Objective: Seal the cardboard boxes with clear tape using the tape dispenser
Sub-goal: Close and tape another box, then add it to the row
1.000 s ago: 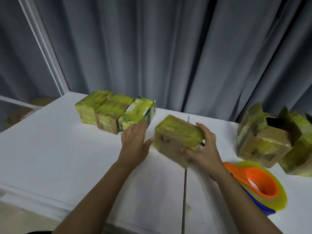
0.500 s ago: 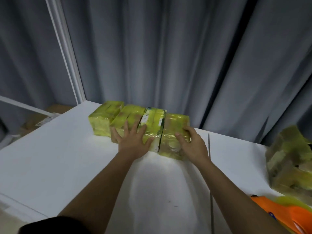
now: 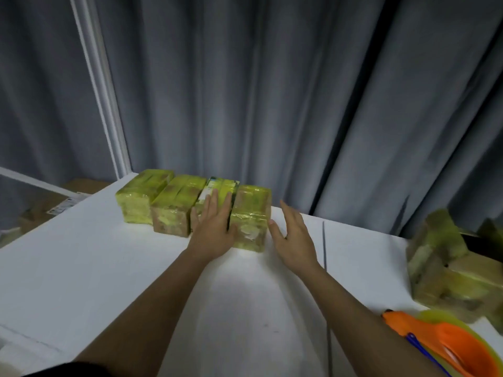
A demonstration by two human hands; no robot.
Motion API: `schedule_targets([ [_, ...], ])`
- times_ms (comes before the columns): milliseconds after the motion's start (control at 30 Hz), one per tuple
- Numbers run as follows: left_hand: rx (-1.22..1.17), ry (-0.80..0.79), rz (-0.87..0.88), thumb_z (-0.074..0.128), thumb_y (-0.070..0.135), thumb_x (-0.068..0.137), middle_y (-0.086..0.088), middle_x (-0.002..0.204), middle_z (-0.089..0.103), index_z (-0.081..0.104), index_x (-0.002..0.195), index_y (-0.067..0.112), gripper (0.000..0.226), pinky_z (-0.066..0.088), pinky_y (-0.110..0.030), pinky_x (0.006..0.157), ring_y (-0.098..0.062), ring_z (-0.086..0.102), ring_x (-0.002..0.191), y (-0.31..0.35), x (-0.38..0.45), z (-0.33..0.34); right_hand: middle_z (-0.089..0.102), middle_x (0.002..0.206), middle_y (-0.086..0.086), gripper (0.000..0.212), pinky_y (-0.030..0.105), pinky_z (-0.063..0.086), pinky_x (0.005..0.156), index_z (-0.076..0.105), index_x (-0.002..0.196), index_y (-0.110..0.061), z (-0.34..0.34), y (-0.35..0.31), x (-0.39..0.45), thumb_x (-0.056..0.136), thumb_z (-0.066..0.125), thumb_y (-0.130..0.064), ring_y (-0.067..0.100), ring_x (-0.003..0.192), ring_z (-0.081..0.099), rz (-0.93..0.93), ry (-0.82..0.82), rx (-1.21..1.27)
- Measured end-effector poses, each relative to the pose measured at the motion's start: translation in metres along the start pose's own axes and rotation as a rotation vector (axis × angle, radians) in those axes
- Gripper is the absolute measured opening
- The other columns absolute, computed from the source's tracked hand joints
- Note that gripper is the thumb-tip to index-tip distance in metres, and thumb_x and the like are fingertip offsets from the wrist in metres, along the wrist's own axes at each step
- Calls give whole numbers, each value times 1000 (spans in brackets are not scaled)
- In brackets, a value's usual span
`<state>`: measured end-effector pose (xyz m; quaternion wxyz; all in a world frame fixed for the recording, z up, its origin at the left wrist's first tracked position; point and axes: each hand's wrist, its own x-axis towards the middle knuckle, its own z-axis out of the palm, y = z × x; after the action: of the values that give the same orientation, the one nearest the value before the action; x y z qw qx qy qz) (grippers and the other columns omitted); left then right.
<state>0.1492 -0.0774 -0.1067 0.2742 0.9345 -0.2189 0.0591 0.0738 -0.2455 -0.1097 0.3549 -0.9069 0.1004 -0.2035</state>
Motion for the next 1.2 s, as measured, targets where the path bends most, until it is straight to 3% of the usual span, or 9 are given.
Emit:
schedule_targets([
  [133,-91,50,149,50,22,94,-5,160,3,18,151,26,66,6,-45,117,-22,-1,147,64,-20,10,32,152,-7,43,25,34,104,47,138,-27,-66,30,-33,96,53,-29,10,138,31,-4,-6,-174],
  [233,-197,-27,207,48,26,96,0,159,13,32,146,25,52,16,-40,117,-23,13,145,115,-37,22,51,136,0,30,13,30,94,63,122,-19,-125,57,-59,93,58,-17,15,126,45,16,47,-188],
  [300,-281,-88,246,49,23,97,-1,156,25,36,144,22,49,21,-34,115,-22,23,143,148,-47,34,57,126,2,26,17,34,89,66,117,-17,-162,77,-73,91,60,-14,20,115,52,70,99,-221],
  [433,-452,-256,200,49,24,98,0,151,35,26,148,20,56,30,-31,112,-18,35,137,204,-62,58,55,126,6,30,35,43,88,63,119,-14,-217,117,-91,89,61,-19,30,112,51,218,294,-334],
  [600,-541,-345,173,47,22,99,0,151,35,26,148,21,53,32,-27,107,-17,37,135,252,-71,81,38,144,16,67,43,42,97,35,144,-8,-239,131,-86,90,62,-37,34,129,38,281,445,-460],
  [733,-562,-338,153,47,23,99,4,149,37,35,144,23,46,34,-22,99,-14,39,133,262,-78,86,65,103,10,42,40,53,72,54,114,-11,-229,136,-65,91,55,-47,32,95,62,431,402,-558],
  [867,-571,-306,118,46,20,100,7,145,41,44,138,24,39,33,-17,95,-11,41,129,244,-85,79,65,93,11,17,30,39,63,58,105,-6,-222,132,-55,96,48,-17,32,89,63,448,479,-265],
  [1033,-638,-202,36,48,18,98,6,145,41,42,139,22,41,34,-21,98,-14,43,130,217,-89,62,67,102,10,31,27,38,67,59,125,-16,-205,118,-71,95,49,-15,27,90,61,237,602,-115],
  [1200,-641,62,7,56,34,93,6,159,3,12,152,23,74,15,-29,117,-9,6,146,195,-98,28,66,99,-6,25,27,45,61,62,121,-21,-197,77,-100,96,56,-19,11,65,58,13,623,108],
])
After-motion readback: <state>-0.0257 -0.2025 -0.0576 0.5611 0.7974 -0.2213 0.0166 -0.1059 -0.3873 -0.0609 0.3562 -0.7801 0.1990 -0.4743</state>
